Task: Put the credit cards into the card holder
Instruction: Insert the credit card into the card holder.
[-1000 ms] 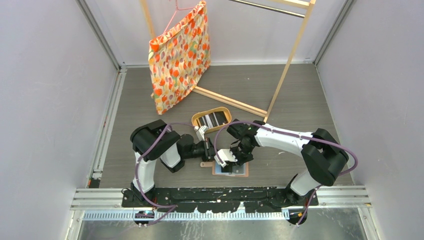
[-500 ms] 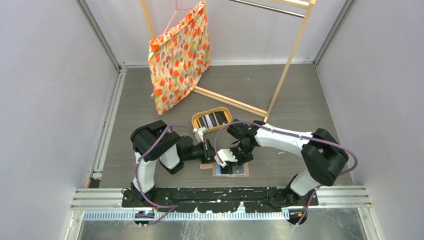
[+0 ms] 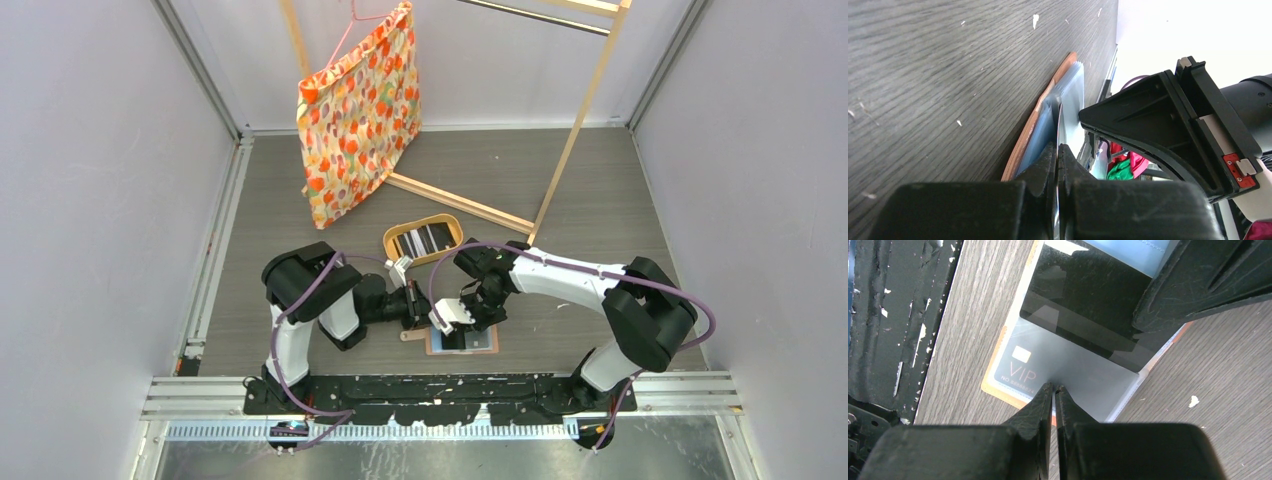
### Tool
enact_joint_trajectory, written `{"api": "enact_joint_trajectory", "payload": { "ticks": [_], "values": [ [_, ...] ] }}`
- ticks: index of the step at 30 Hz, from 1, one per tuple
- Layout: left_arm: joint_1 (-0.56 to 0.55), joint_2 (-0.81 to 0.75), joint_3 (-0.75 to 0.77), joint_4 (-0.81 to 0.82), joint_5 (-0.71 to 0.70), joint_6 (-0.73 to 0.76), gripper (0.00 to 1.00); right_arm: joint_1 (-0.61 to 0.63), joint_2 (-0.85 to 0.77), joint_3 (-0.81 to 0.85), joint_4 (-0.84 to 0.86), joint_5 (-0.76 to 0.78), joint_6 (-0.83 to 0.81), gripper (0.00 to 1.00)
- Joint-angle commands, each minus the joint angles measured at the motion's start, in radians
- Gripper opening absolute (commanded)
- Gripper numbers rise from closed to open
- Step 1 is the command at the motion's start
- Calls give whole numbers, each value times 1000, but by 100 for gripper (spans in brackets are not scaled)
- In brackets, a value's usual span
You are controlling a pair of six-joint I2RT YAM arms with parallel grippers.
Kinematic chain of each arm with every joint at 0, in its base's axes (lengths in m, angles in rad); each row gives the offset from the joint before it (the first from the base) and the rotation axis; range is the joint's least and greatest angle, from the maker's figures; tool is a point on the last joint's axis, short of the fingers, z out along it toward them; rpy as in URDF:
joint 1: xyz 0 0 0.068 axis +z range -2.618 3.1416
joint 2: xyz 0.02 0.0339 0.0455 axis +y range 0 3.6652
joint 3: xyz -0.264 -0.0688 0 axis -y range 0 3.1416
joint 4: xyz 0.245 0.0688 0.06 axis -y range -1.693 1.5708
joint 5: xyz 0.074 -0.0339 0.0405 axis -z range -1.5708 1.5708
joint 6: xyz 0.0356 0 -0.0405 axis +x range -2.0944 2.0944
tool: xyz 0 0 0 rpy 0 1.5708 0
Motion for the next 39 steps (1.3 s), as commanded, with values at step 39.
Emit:
{"api": "enact_joint_trajectory", "payload": {
  "ticks": [39],
  "values": [
    [-98,21,37,4,-150,-58,1,23,-2,3,-14,41,0,13]
  ]
}}
